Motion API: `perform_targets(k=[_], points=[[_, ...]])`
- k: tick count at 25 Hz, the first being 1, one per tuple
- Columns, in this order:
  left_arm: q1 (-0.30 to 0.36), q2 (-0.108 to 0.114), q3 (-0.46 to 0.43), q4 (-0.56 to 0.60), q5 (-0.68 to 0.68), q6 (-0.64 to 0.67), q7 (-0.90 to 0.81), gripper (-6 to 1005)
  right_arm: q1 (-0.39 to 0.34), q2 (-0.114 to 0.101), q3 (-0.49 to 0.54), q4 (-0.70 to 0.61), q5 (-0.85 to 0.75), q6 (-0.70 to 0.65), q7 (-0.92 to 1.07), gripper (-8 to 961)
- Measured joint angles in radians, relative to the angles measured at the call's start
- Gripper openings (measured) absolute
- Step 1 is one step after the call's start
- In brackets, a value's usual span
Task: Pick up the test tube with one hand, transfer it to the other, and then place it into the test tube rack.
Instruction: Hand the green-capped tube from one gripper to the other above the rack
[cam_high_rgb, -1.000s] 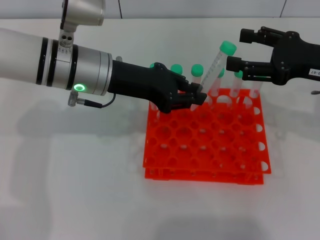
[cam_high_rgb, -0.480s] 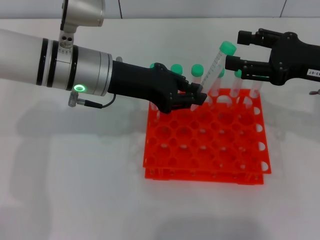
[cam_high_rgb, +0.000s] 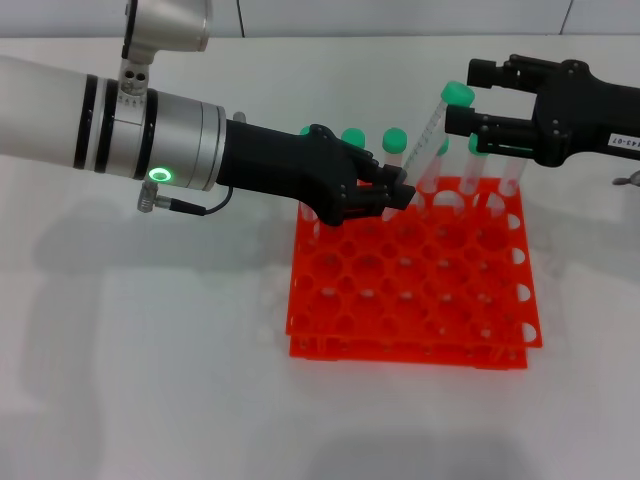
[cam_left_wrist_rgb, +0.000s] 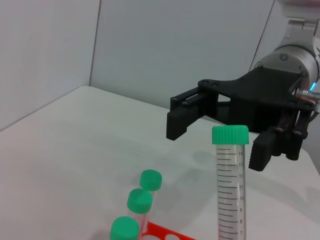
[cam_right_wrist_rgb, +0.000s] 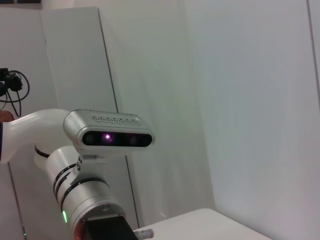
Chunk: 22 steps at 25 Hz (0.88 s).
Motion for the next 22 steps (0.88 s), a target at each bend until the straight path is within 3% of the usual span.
perform_targets(k=[13, 19, 22], points=[[-0.005, 0.000, 0.000, 0.000, -0.001, 0.001, 0.000, 184, 0.015, 0.000, 0.000, 0.017, 0.000, 0.001, 0.001, 681], [-0.005, 0.000, 0.000, 0.000, 0.001, 0.000, 0.000, 184, 0.022, 0.000, 0.001, 0.017, 0.002, 0.001, 0.001, 456], [-0.005, 0.000, 0.000, 0.000, 0.000, 0.000, 0.000, 184, 0.023, 0.000, 0.002, 0.016, 0.003, 0.001, 0.002, 428]])
